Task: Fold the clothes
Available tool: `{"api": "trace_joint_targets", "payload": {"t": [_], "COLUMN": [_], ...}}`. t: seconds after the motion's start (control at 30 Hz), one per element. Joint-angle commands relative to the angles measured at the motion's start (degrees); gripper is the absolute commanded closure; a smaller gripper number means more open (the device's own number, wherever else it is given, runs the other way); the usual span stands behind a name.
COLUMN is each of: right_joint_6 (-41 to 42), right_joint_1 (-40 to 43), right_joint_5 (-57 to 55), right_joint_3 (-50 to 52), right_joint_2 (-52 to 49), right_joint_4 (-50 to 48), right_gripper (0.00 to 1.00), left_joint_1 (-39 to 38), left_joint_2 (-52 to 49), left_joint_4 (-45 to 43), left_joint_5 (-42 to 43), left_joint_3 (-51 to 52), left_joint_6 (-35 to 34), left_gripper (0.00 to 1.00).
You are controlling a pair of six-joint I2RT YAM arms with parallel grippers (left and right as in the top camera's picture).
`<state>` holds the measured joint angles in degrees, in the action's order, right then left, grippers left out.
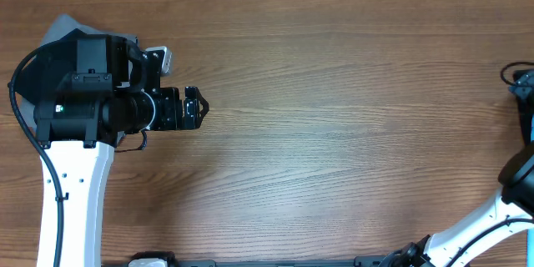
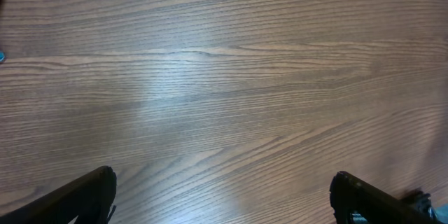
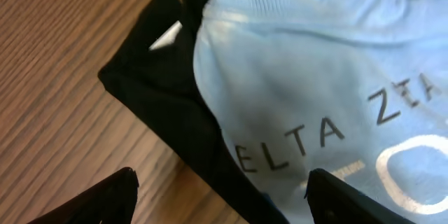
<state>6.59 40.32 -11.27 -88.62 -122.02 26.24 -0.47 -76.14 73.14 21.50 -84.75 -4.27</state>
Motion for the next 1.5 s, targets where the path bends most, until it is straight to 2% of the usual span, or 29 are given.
{"api": "trace_joint_targets", "payload": {"t": [0.0,0.27,0.63,0.67,0.73,0.77,0.9,0.97,1.07,1.33,1.47], "right_joint_6": [-2.8,-3.6,-3.1,-2.3,-0.3,-0.1,0.1,0.1,0.7,3.4,4.0], "right_joint_1": [1.0,2.2,2.3,2.4,2.6,2.6,2.7,2.7,2.5,0.0,-3.1], "right_joint_5": [-5.7,-6.6,-4.5,-5.8,-8.0,-8.0,-4.5,-1.8,1.1,12.0,17.2], "right_joint_3": [-1.1,-1.1,-1.0,-1.0,-1.0,-1.0,-1.2,-1.2,-1.2,-1.2,-1.2], "right_joint_2": [0.2,-1.6,-4.6,-5.1,-5.3,-5.2,-2.8,-0.7,3.5,14.9,18.6], "right_joint_4": [-0.7,-0.8,0.9,1.2,1.7,1.7,1.2,0.9,0.7,1.2,3.4], "right_gripper": [0.2,0.26,0.24,0.29,0.49,0.56,0.71,0.73,0.83,0.82,0.87], "left_joint_1": [-0.3,-0.3,-0.3,-0.3,-0.3,-0.3,-0.3,-0.3,-0.3,-0.3,-0.3], "left_joint_2": [0.2,0.2,0.1,0.1,0.1,0.1,0.1,0.1,0.1,0.1,0.1], "left_joint_4": [-0.1,-0.1,-0.3,-0.2,-0.1,0.0,0.0,0.0,0.1,0.8,1.7], "left_joint_5": [1.1,1.5,2.8,2.8,2.8,2.8,2.8,2.8,2.8,2.8,2.8], "left_joint_3": [-1.5,-1.5,-1.5,-1.5,-1.5,-1.5,-1.5,-1.5,-1.5,-1.5,-1.5], "left_joint_6": [0.9,0.9,0.9,0.9,0.9,0.9,0.9,0.9,0.9,0.9,0.9], "left_gripper": [0.0,0.0,0.0,0.0,0.0,0.0,0.0,0.0,0.0,0.0,0.0]}}
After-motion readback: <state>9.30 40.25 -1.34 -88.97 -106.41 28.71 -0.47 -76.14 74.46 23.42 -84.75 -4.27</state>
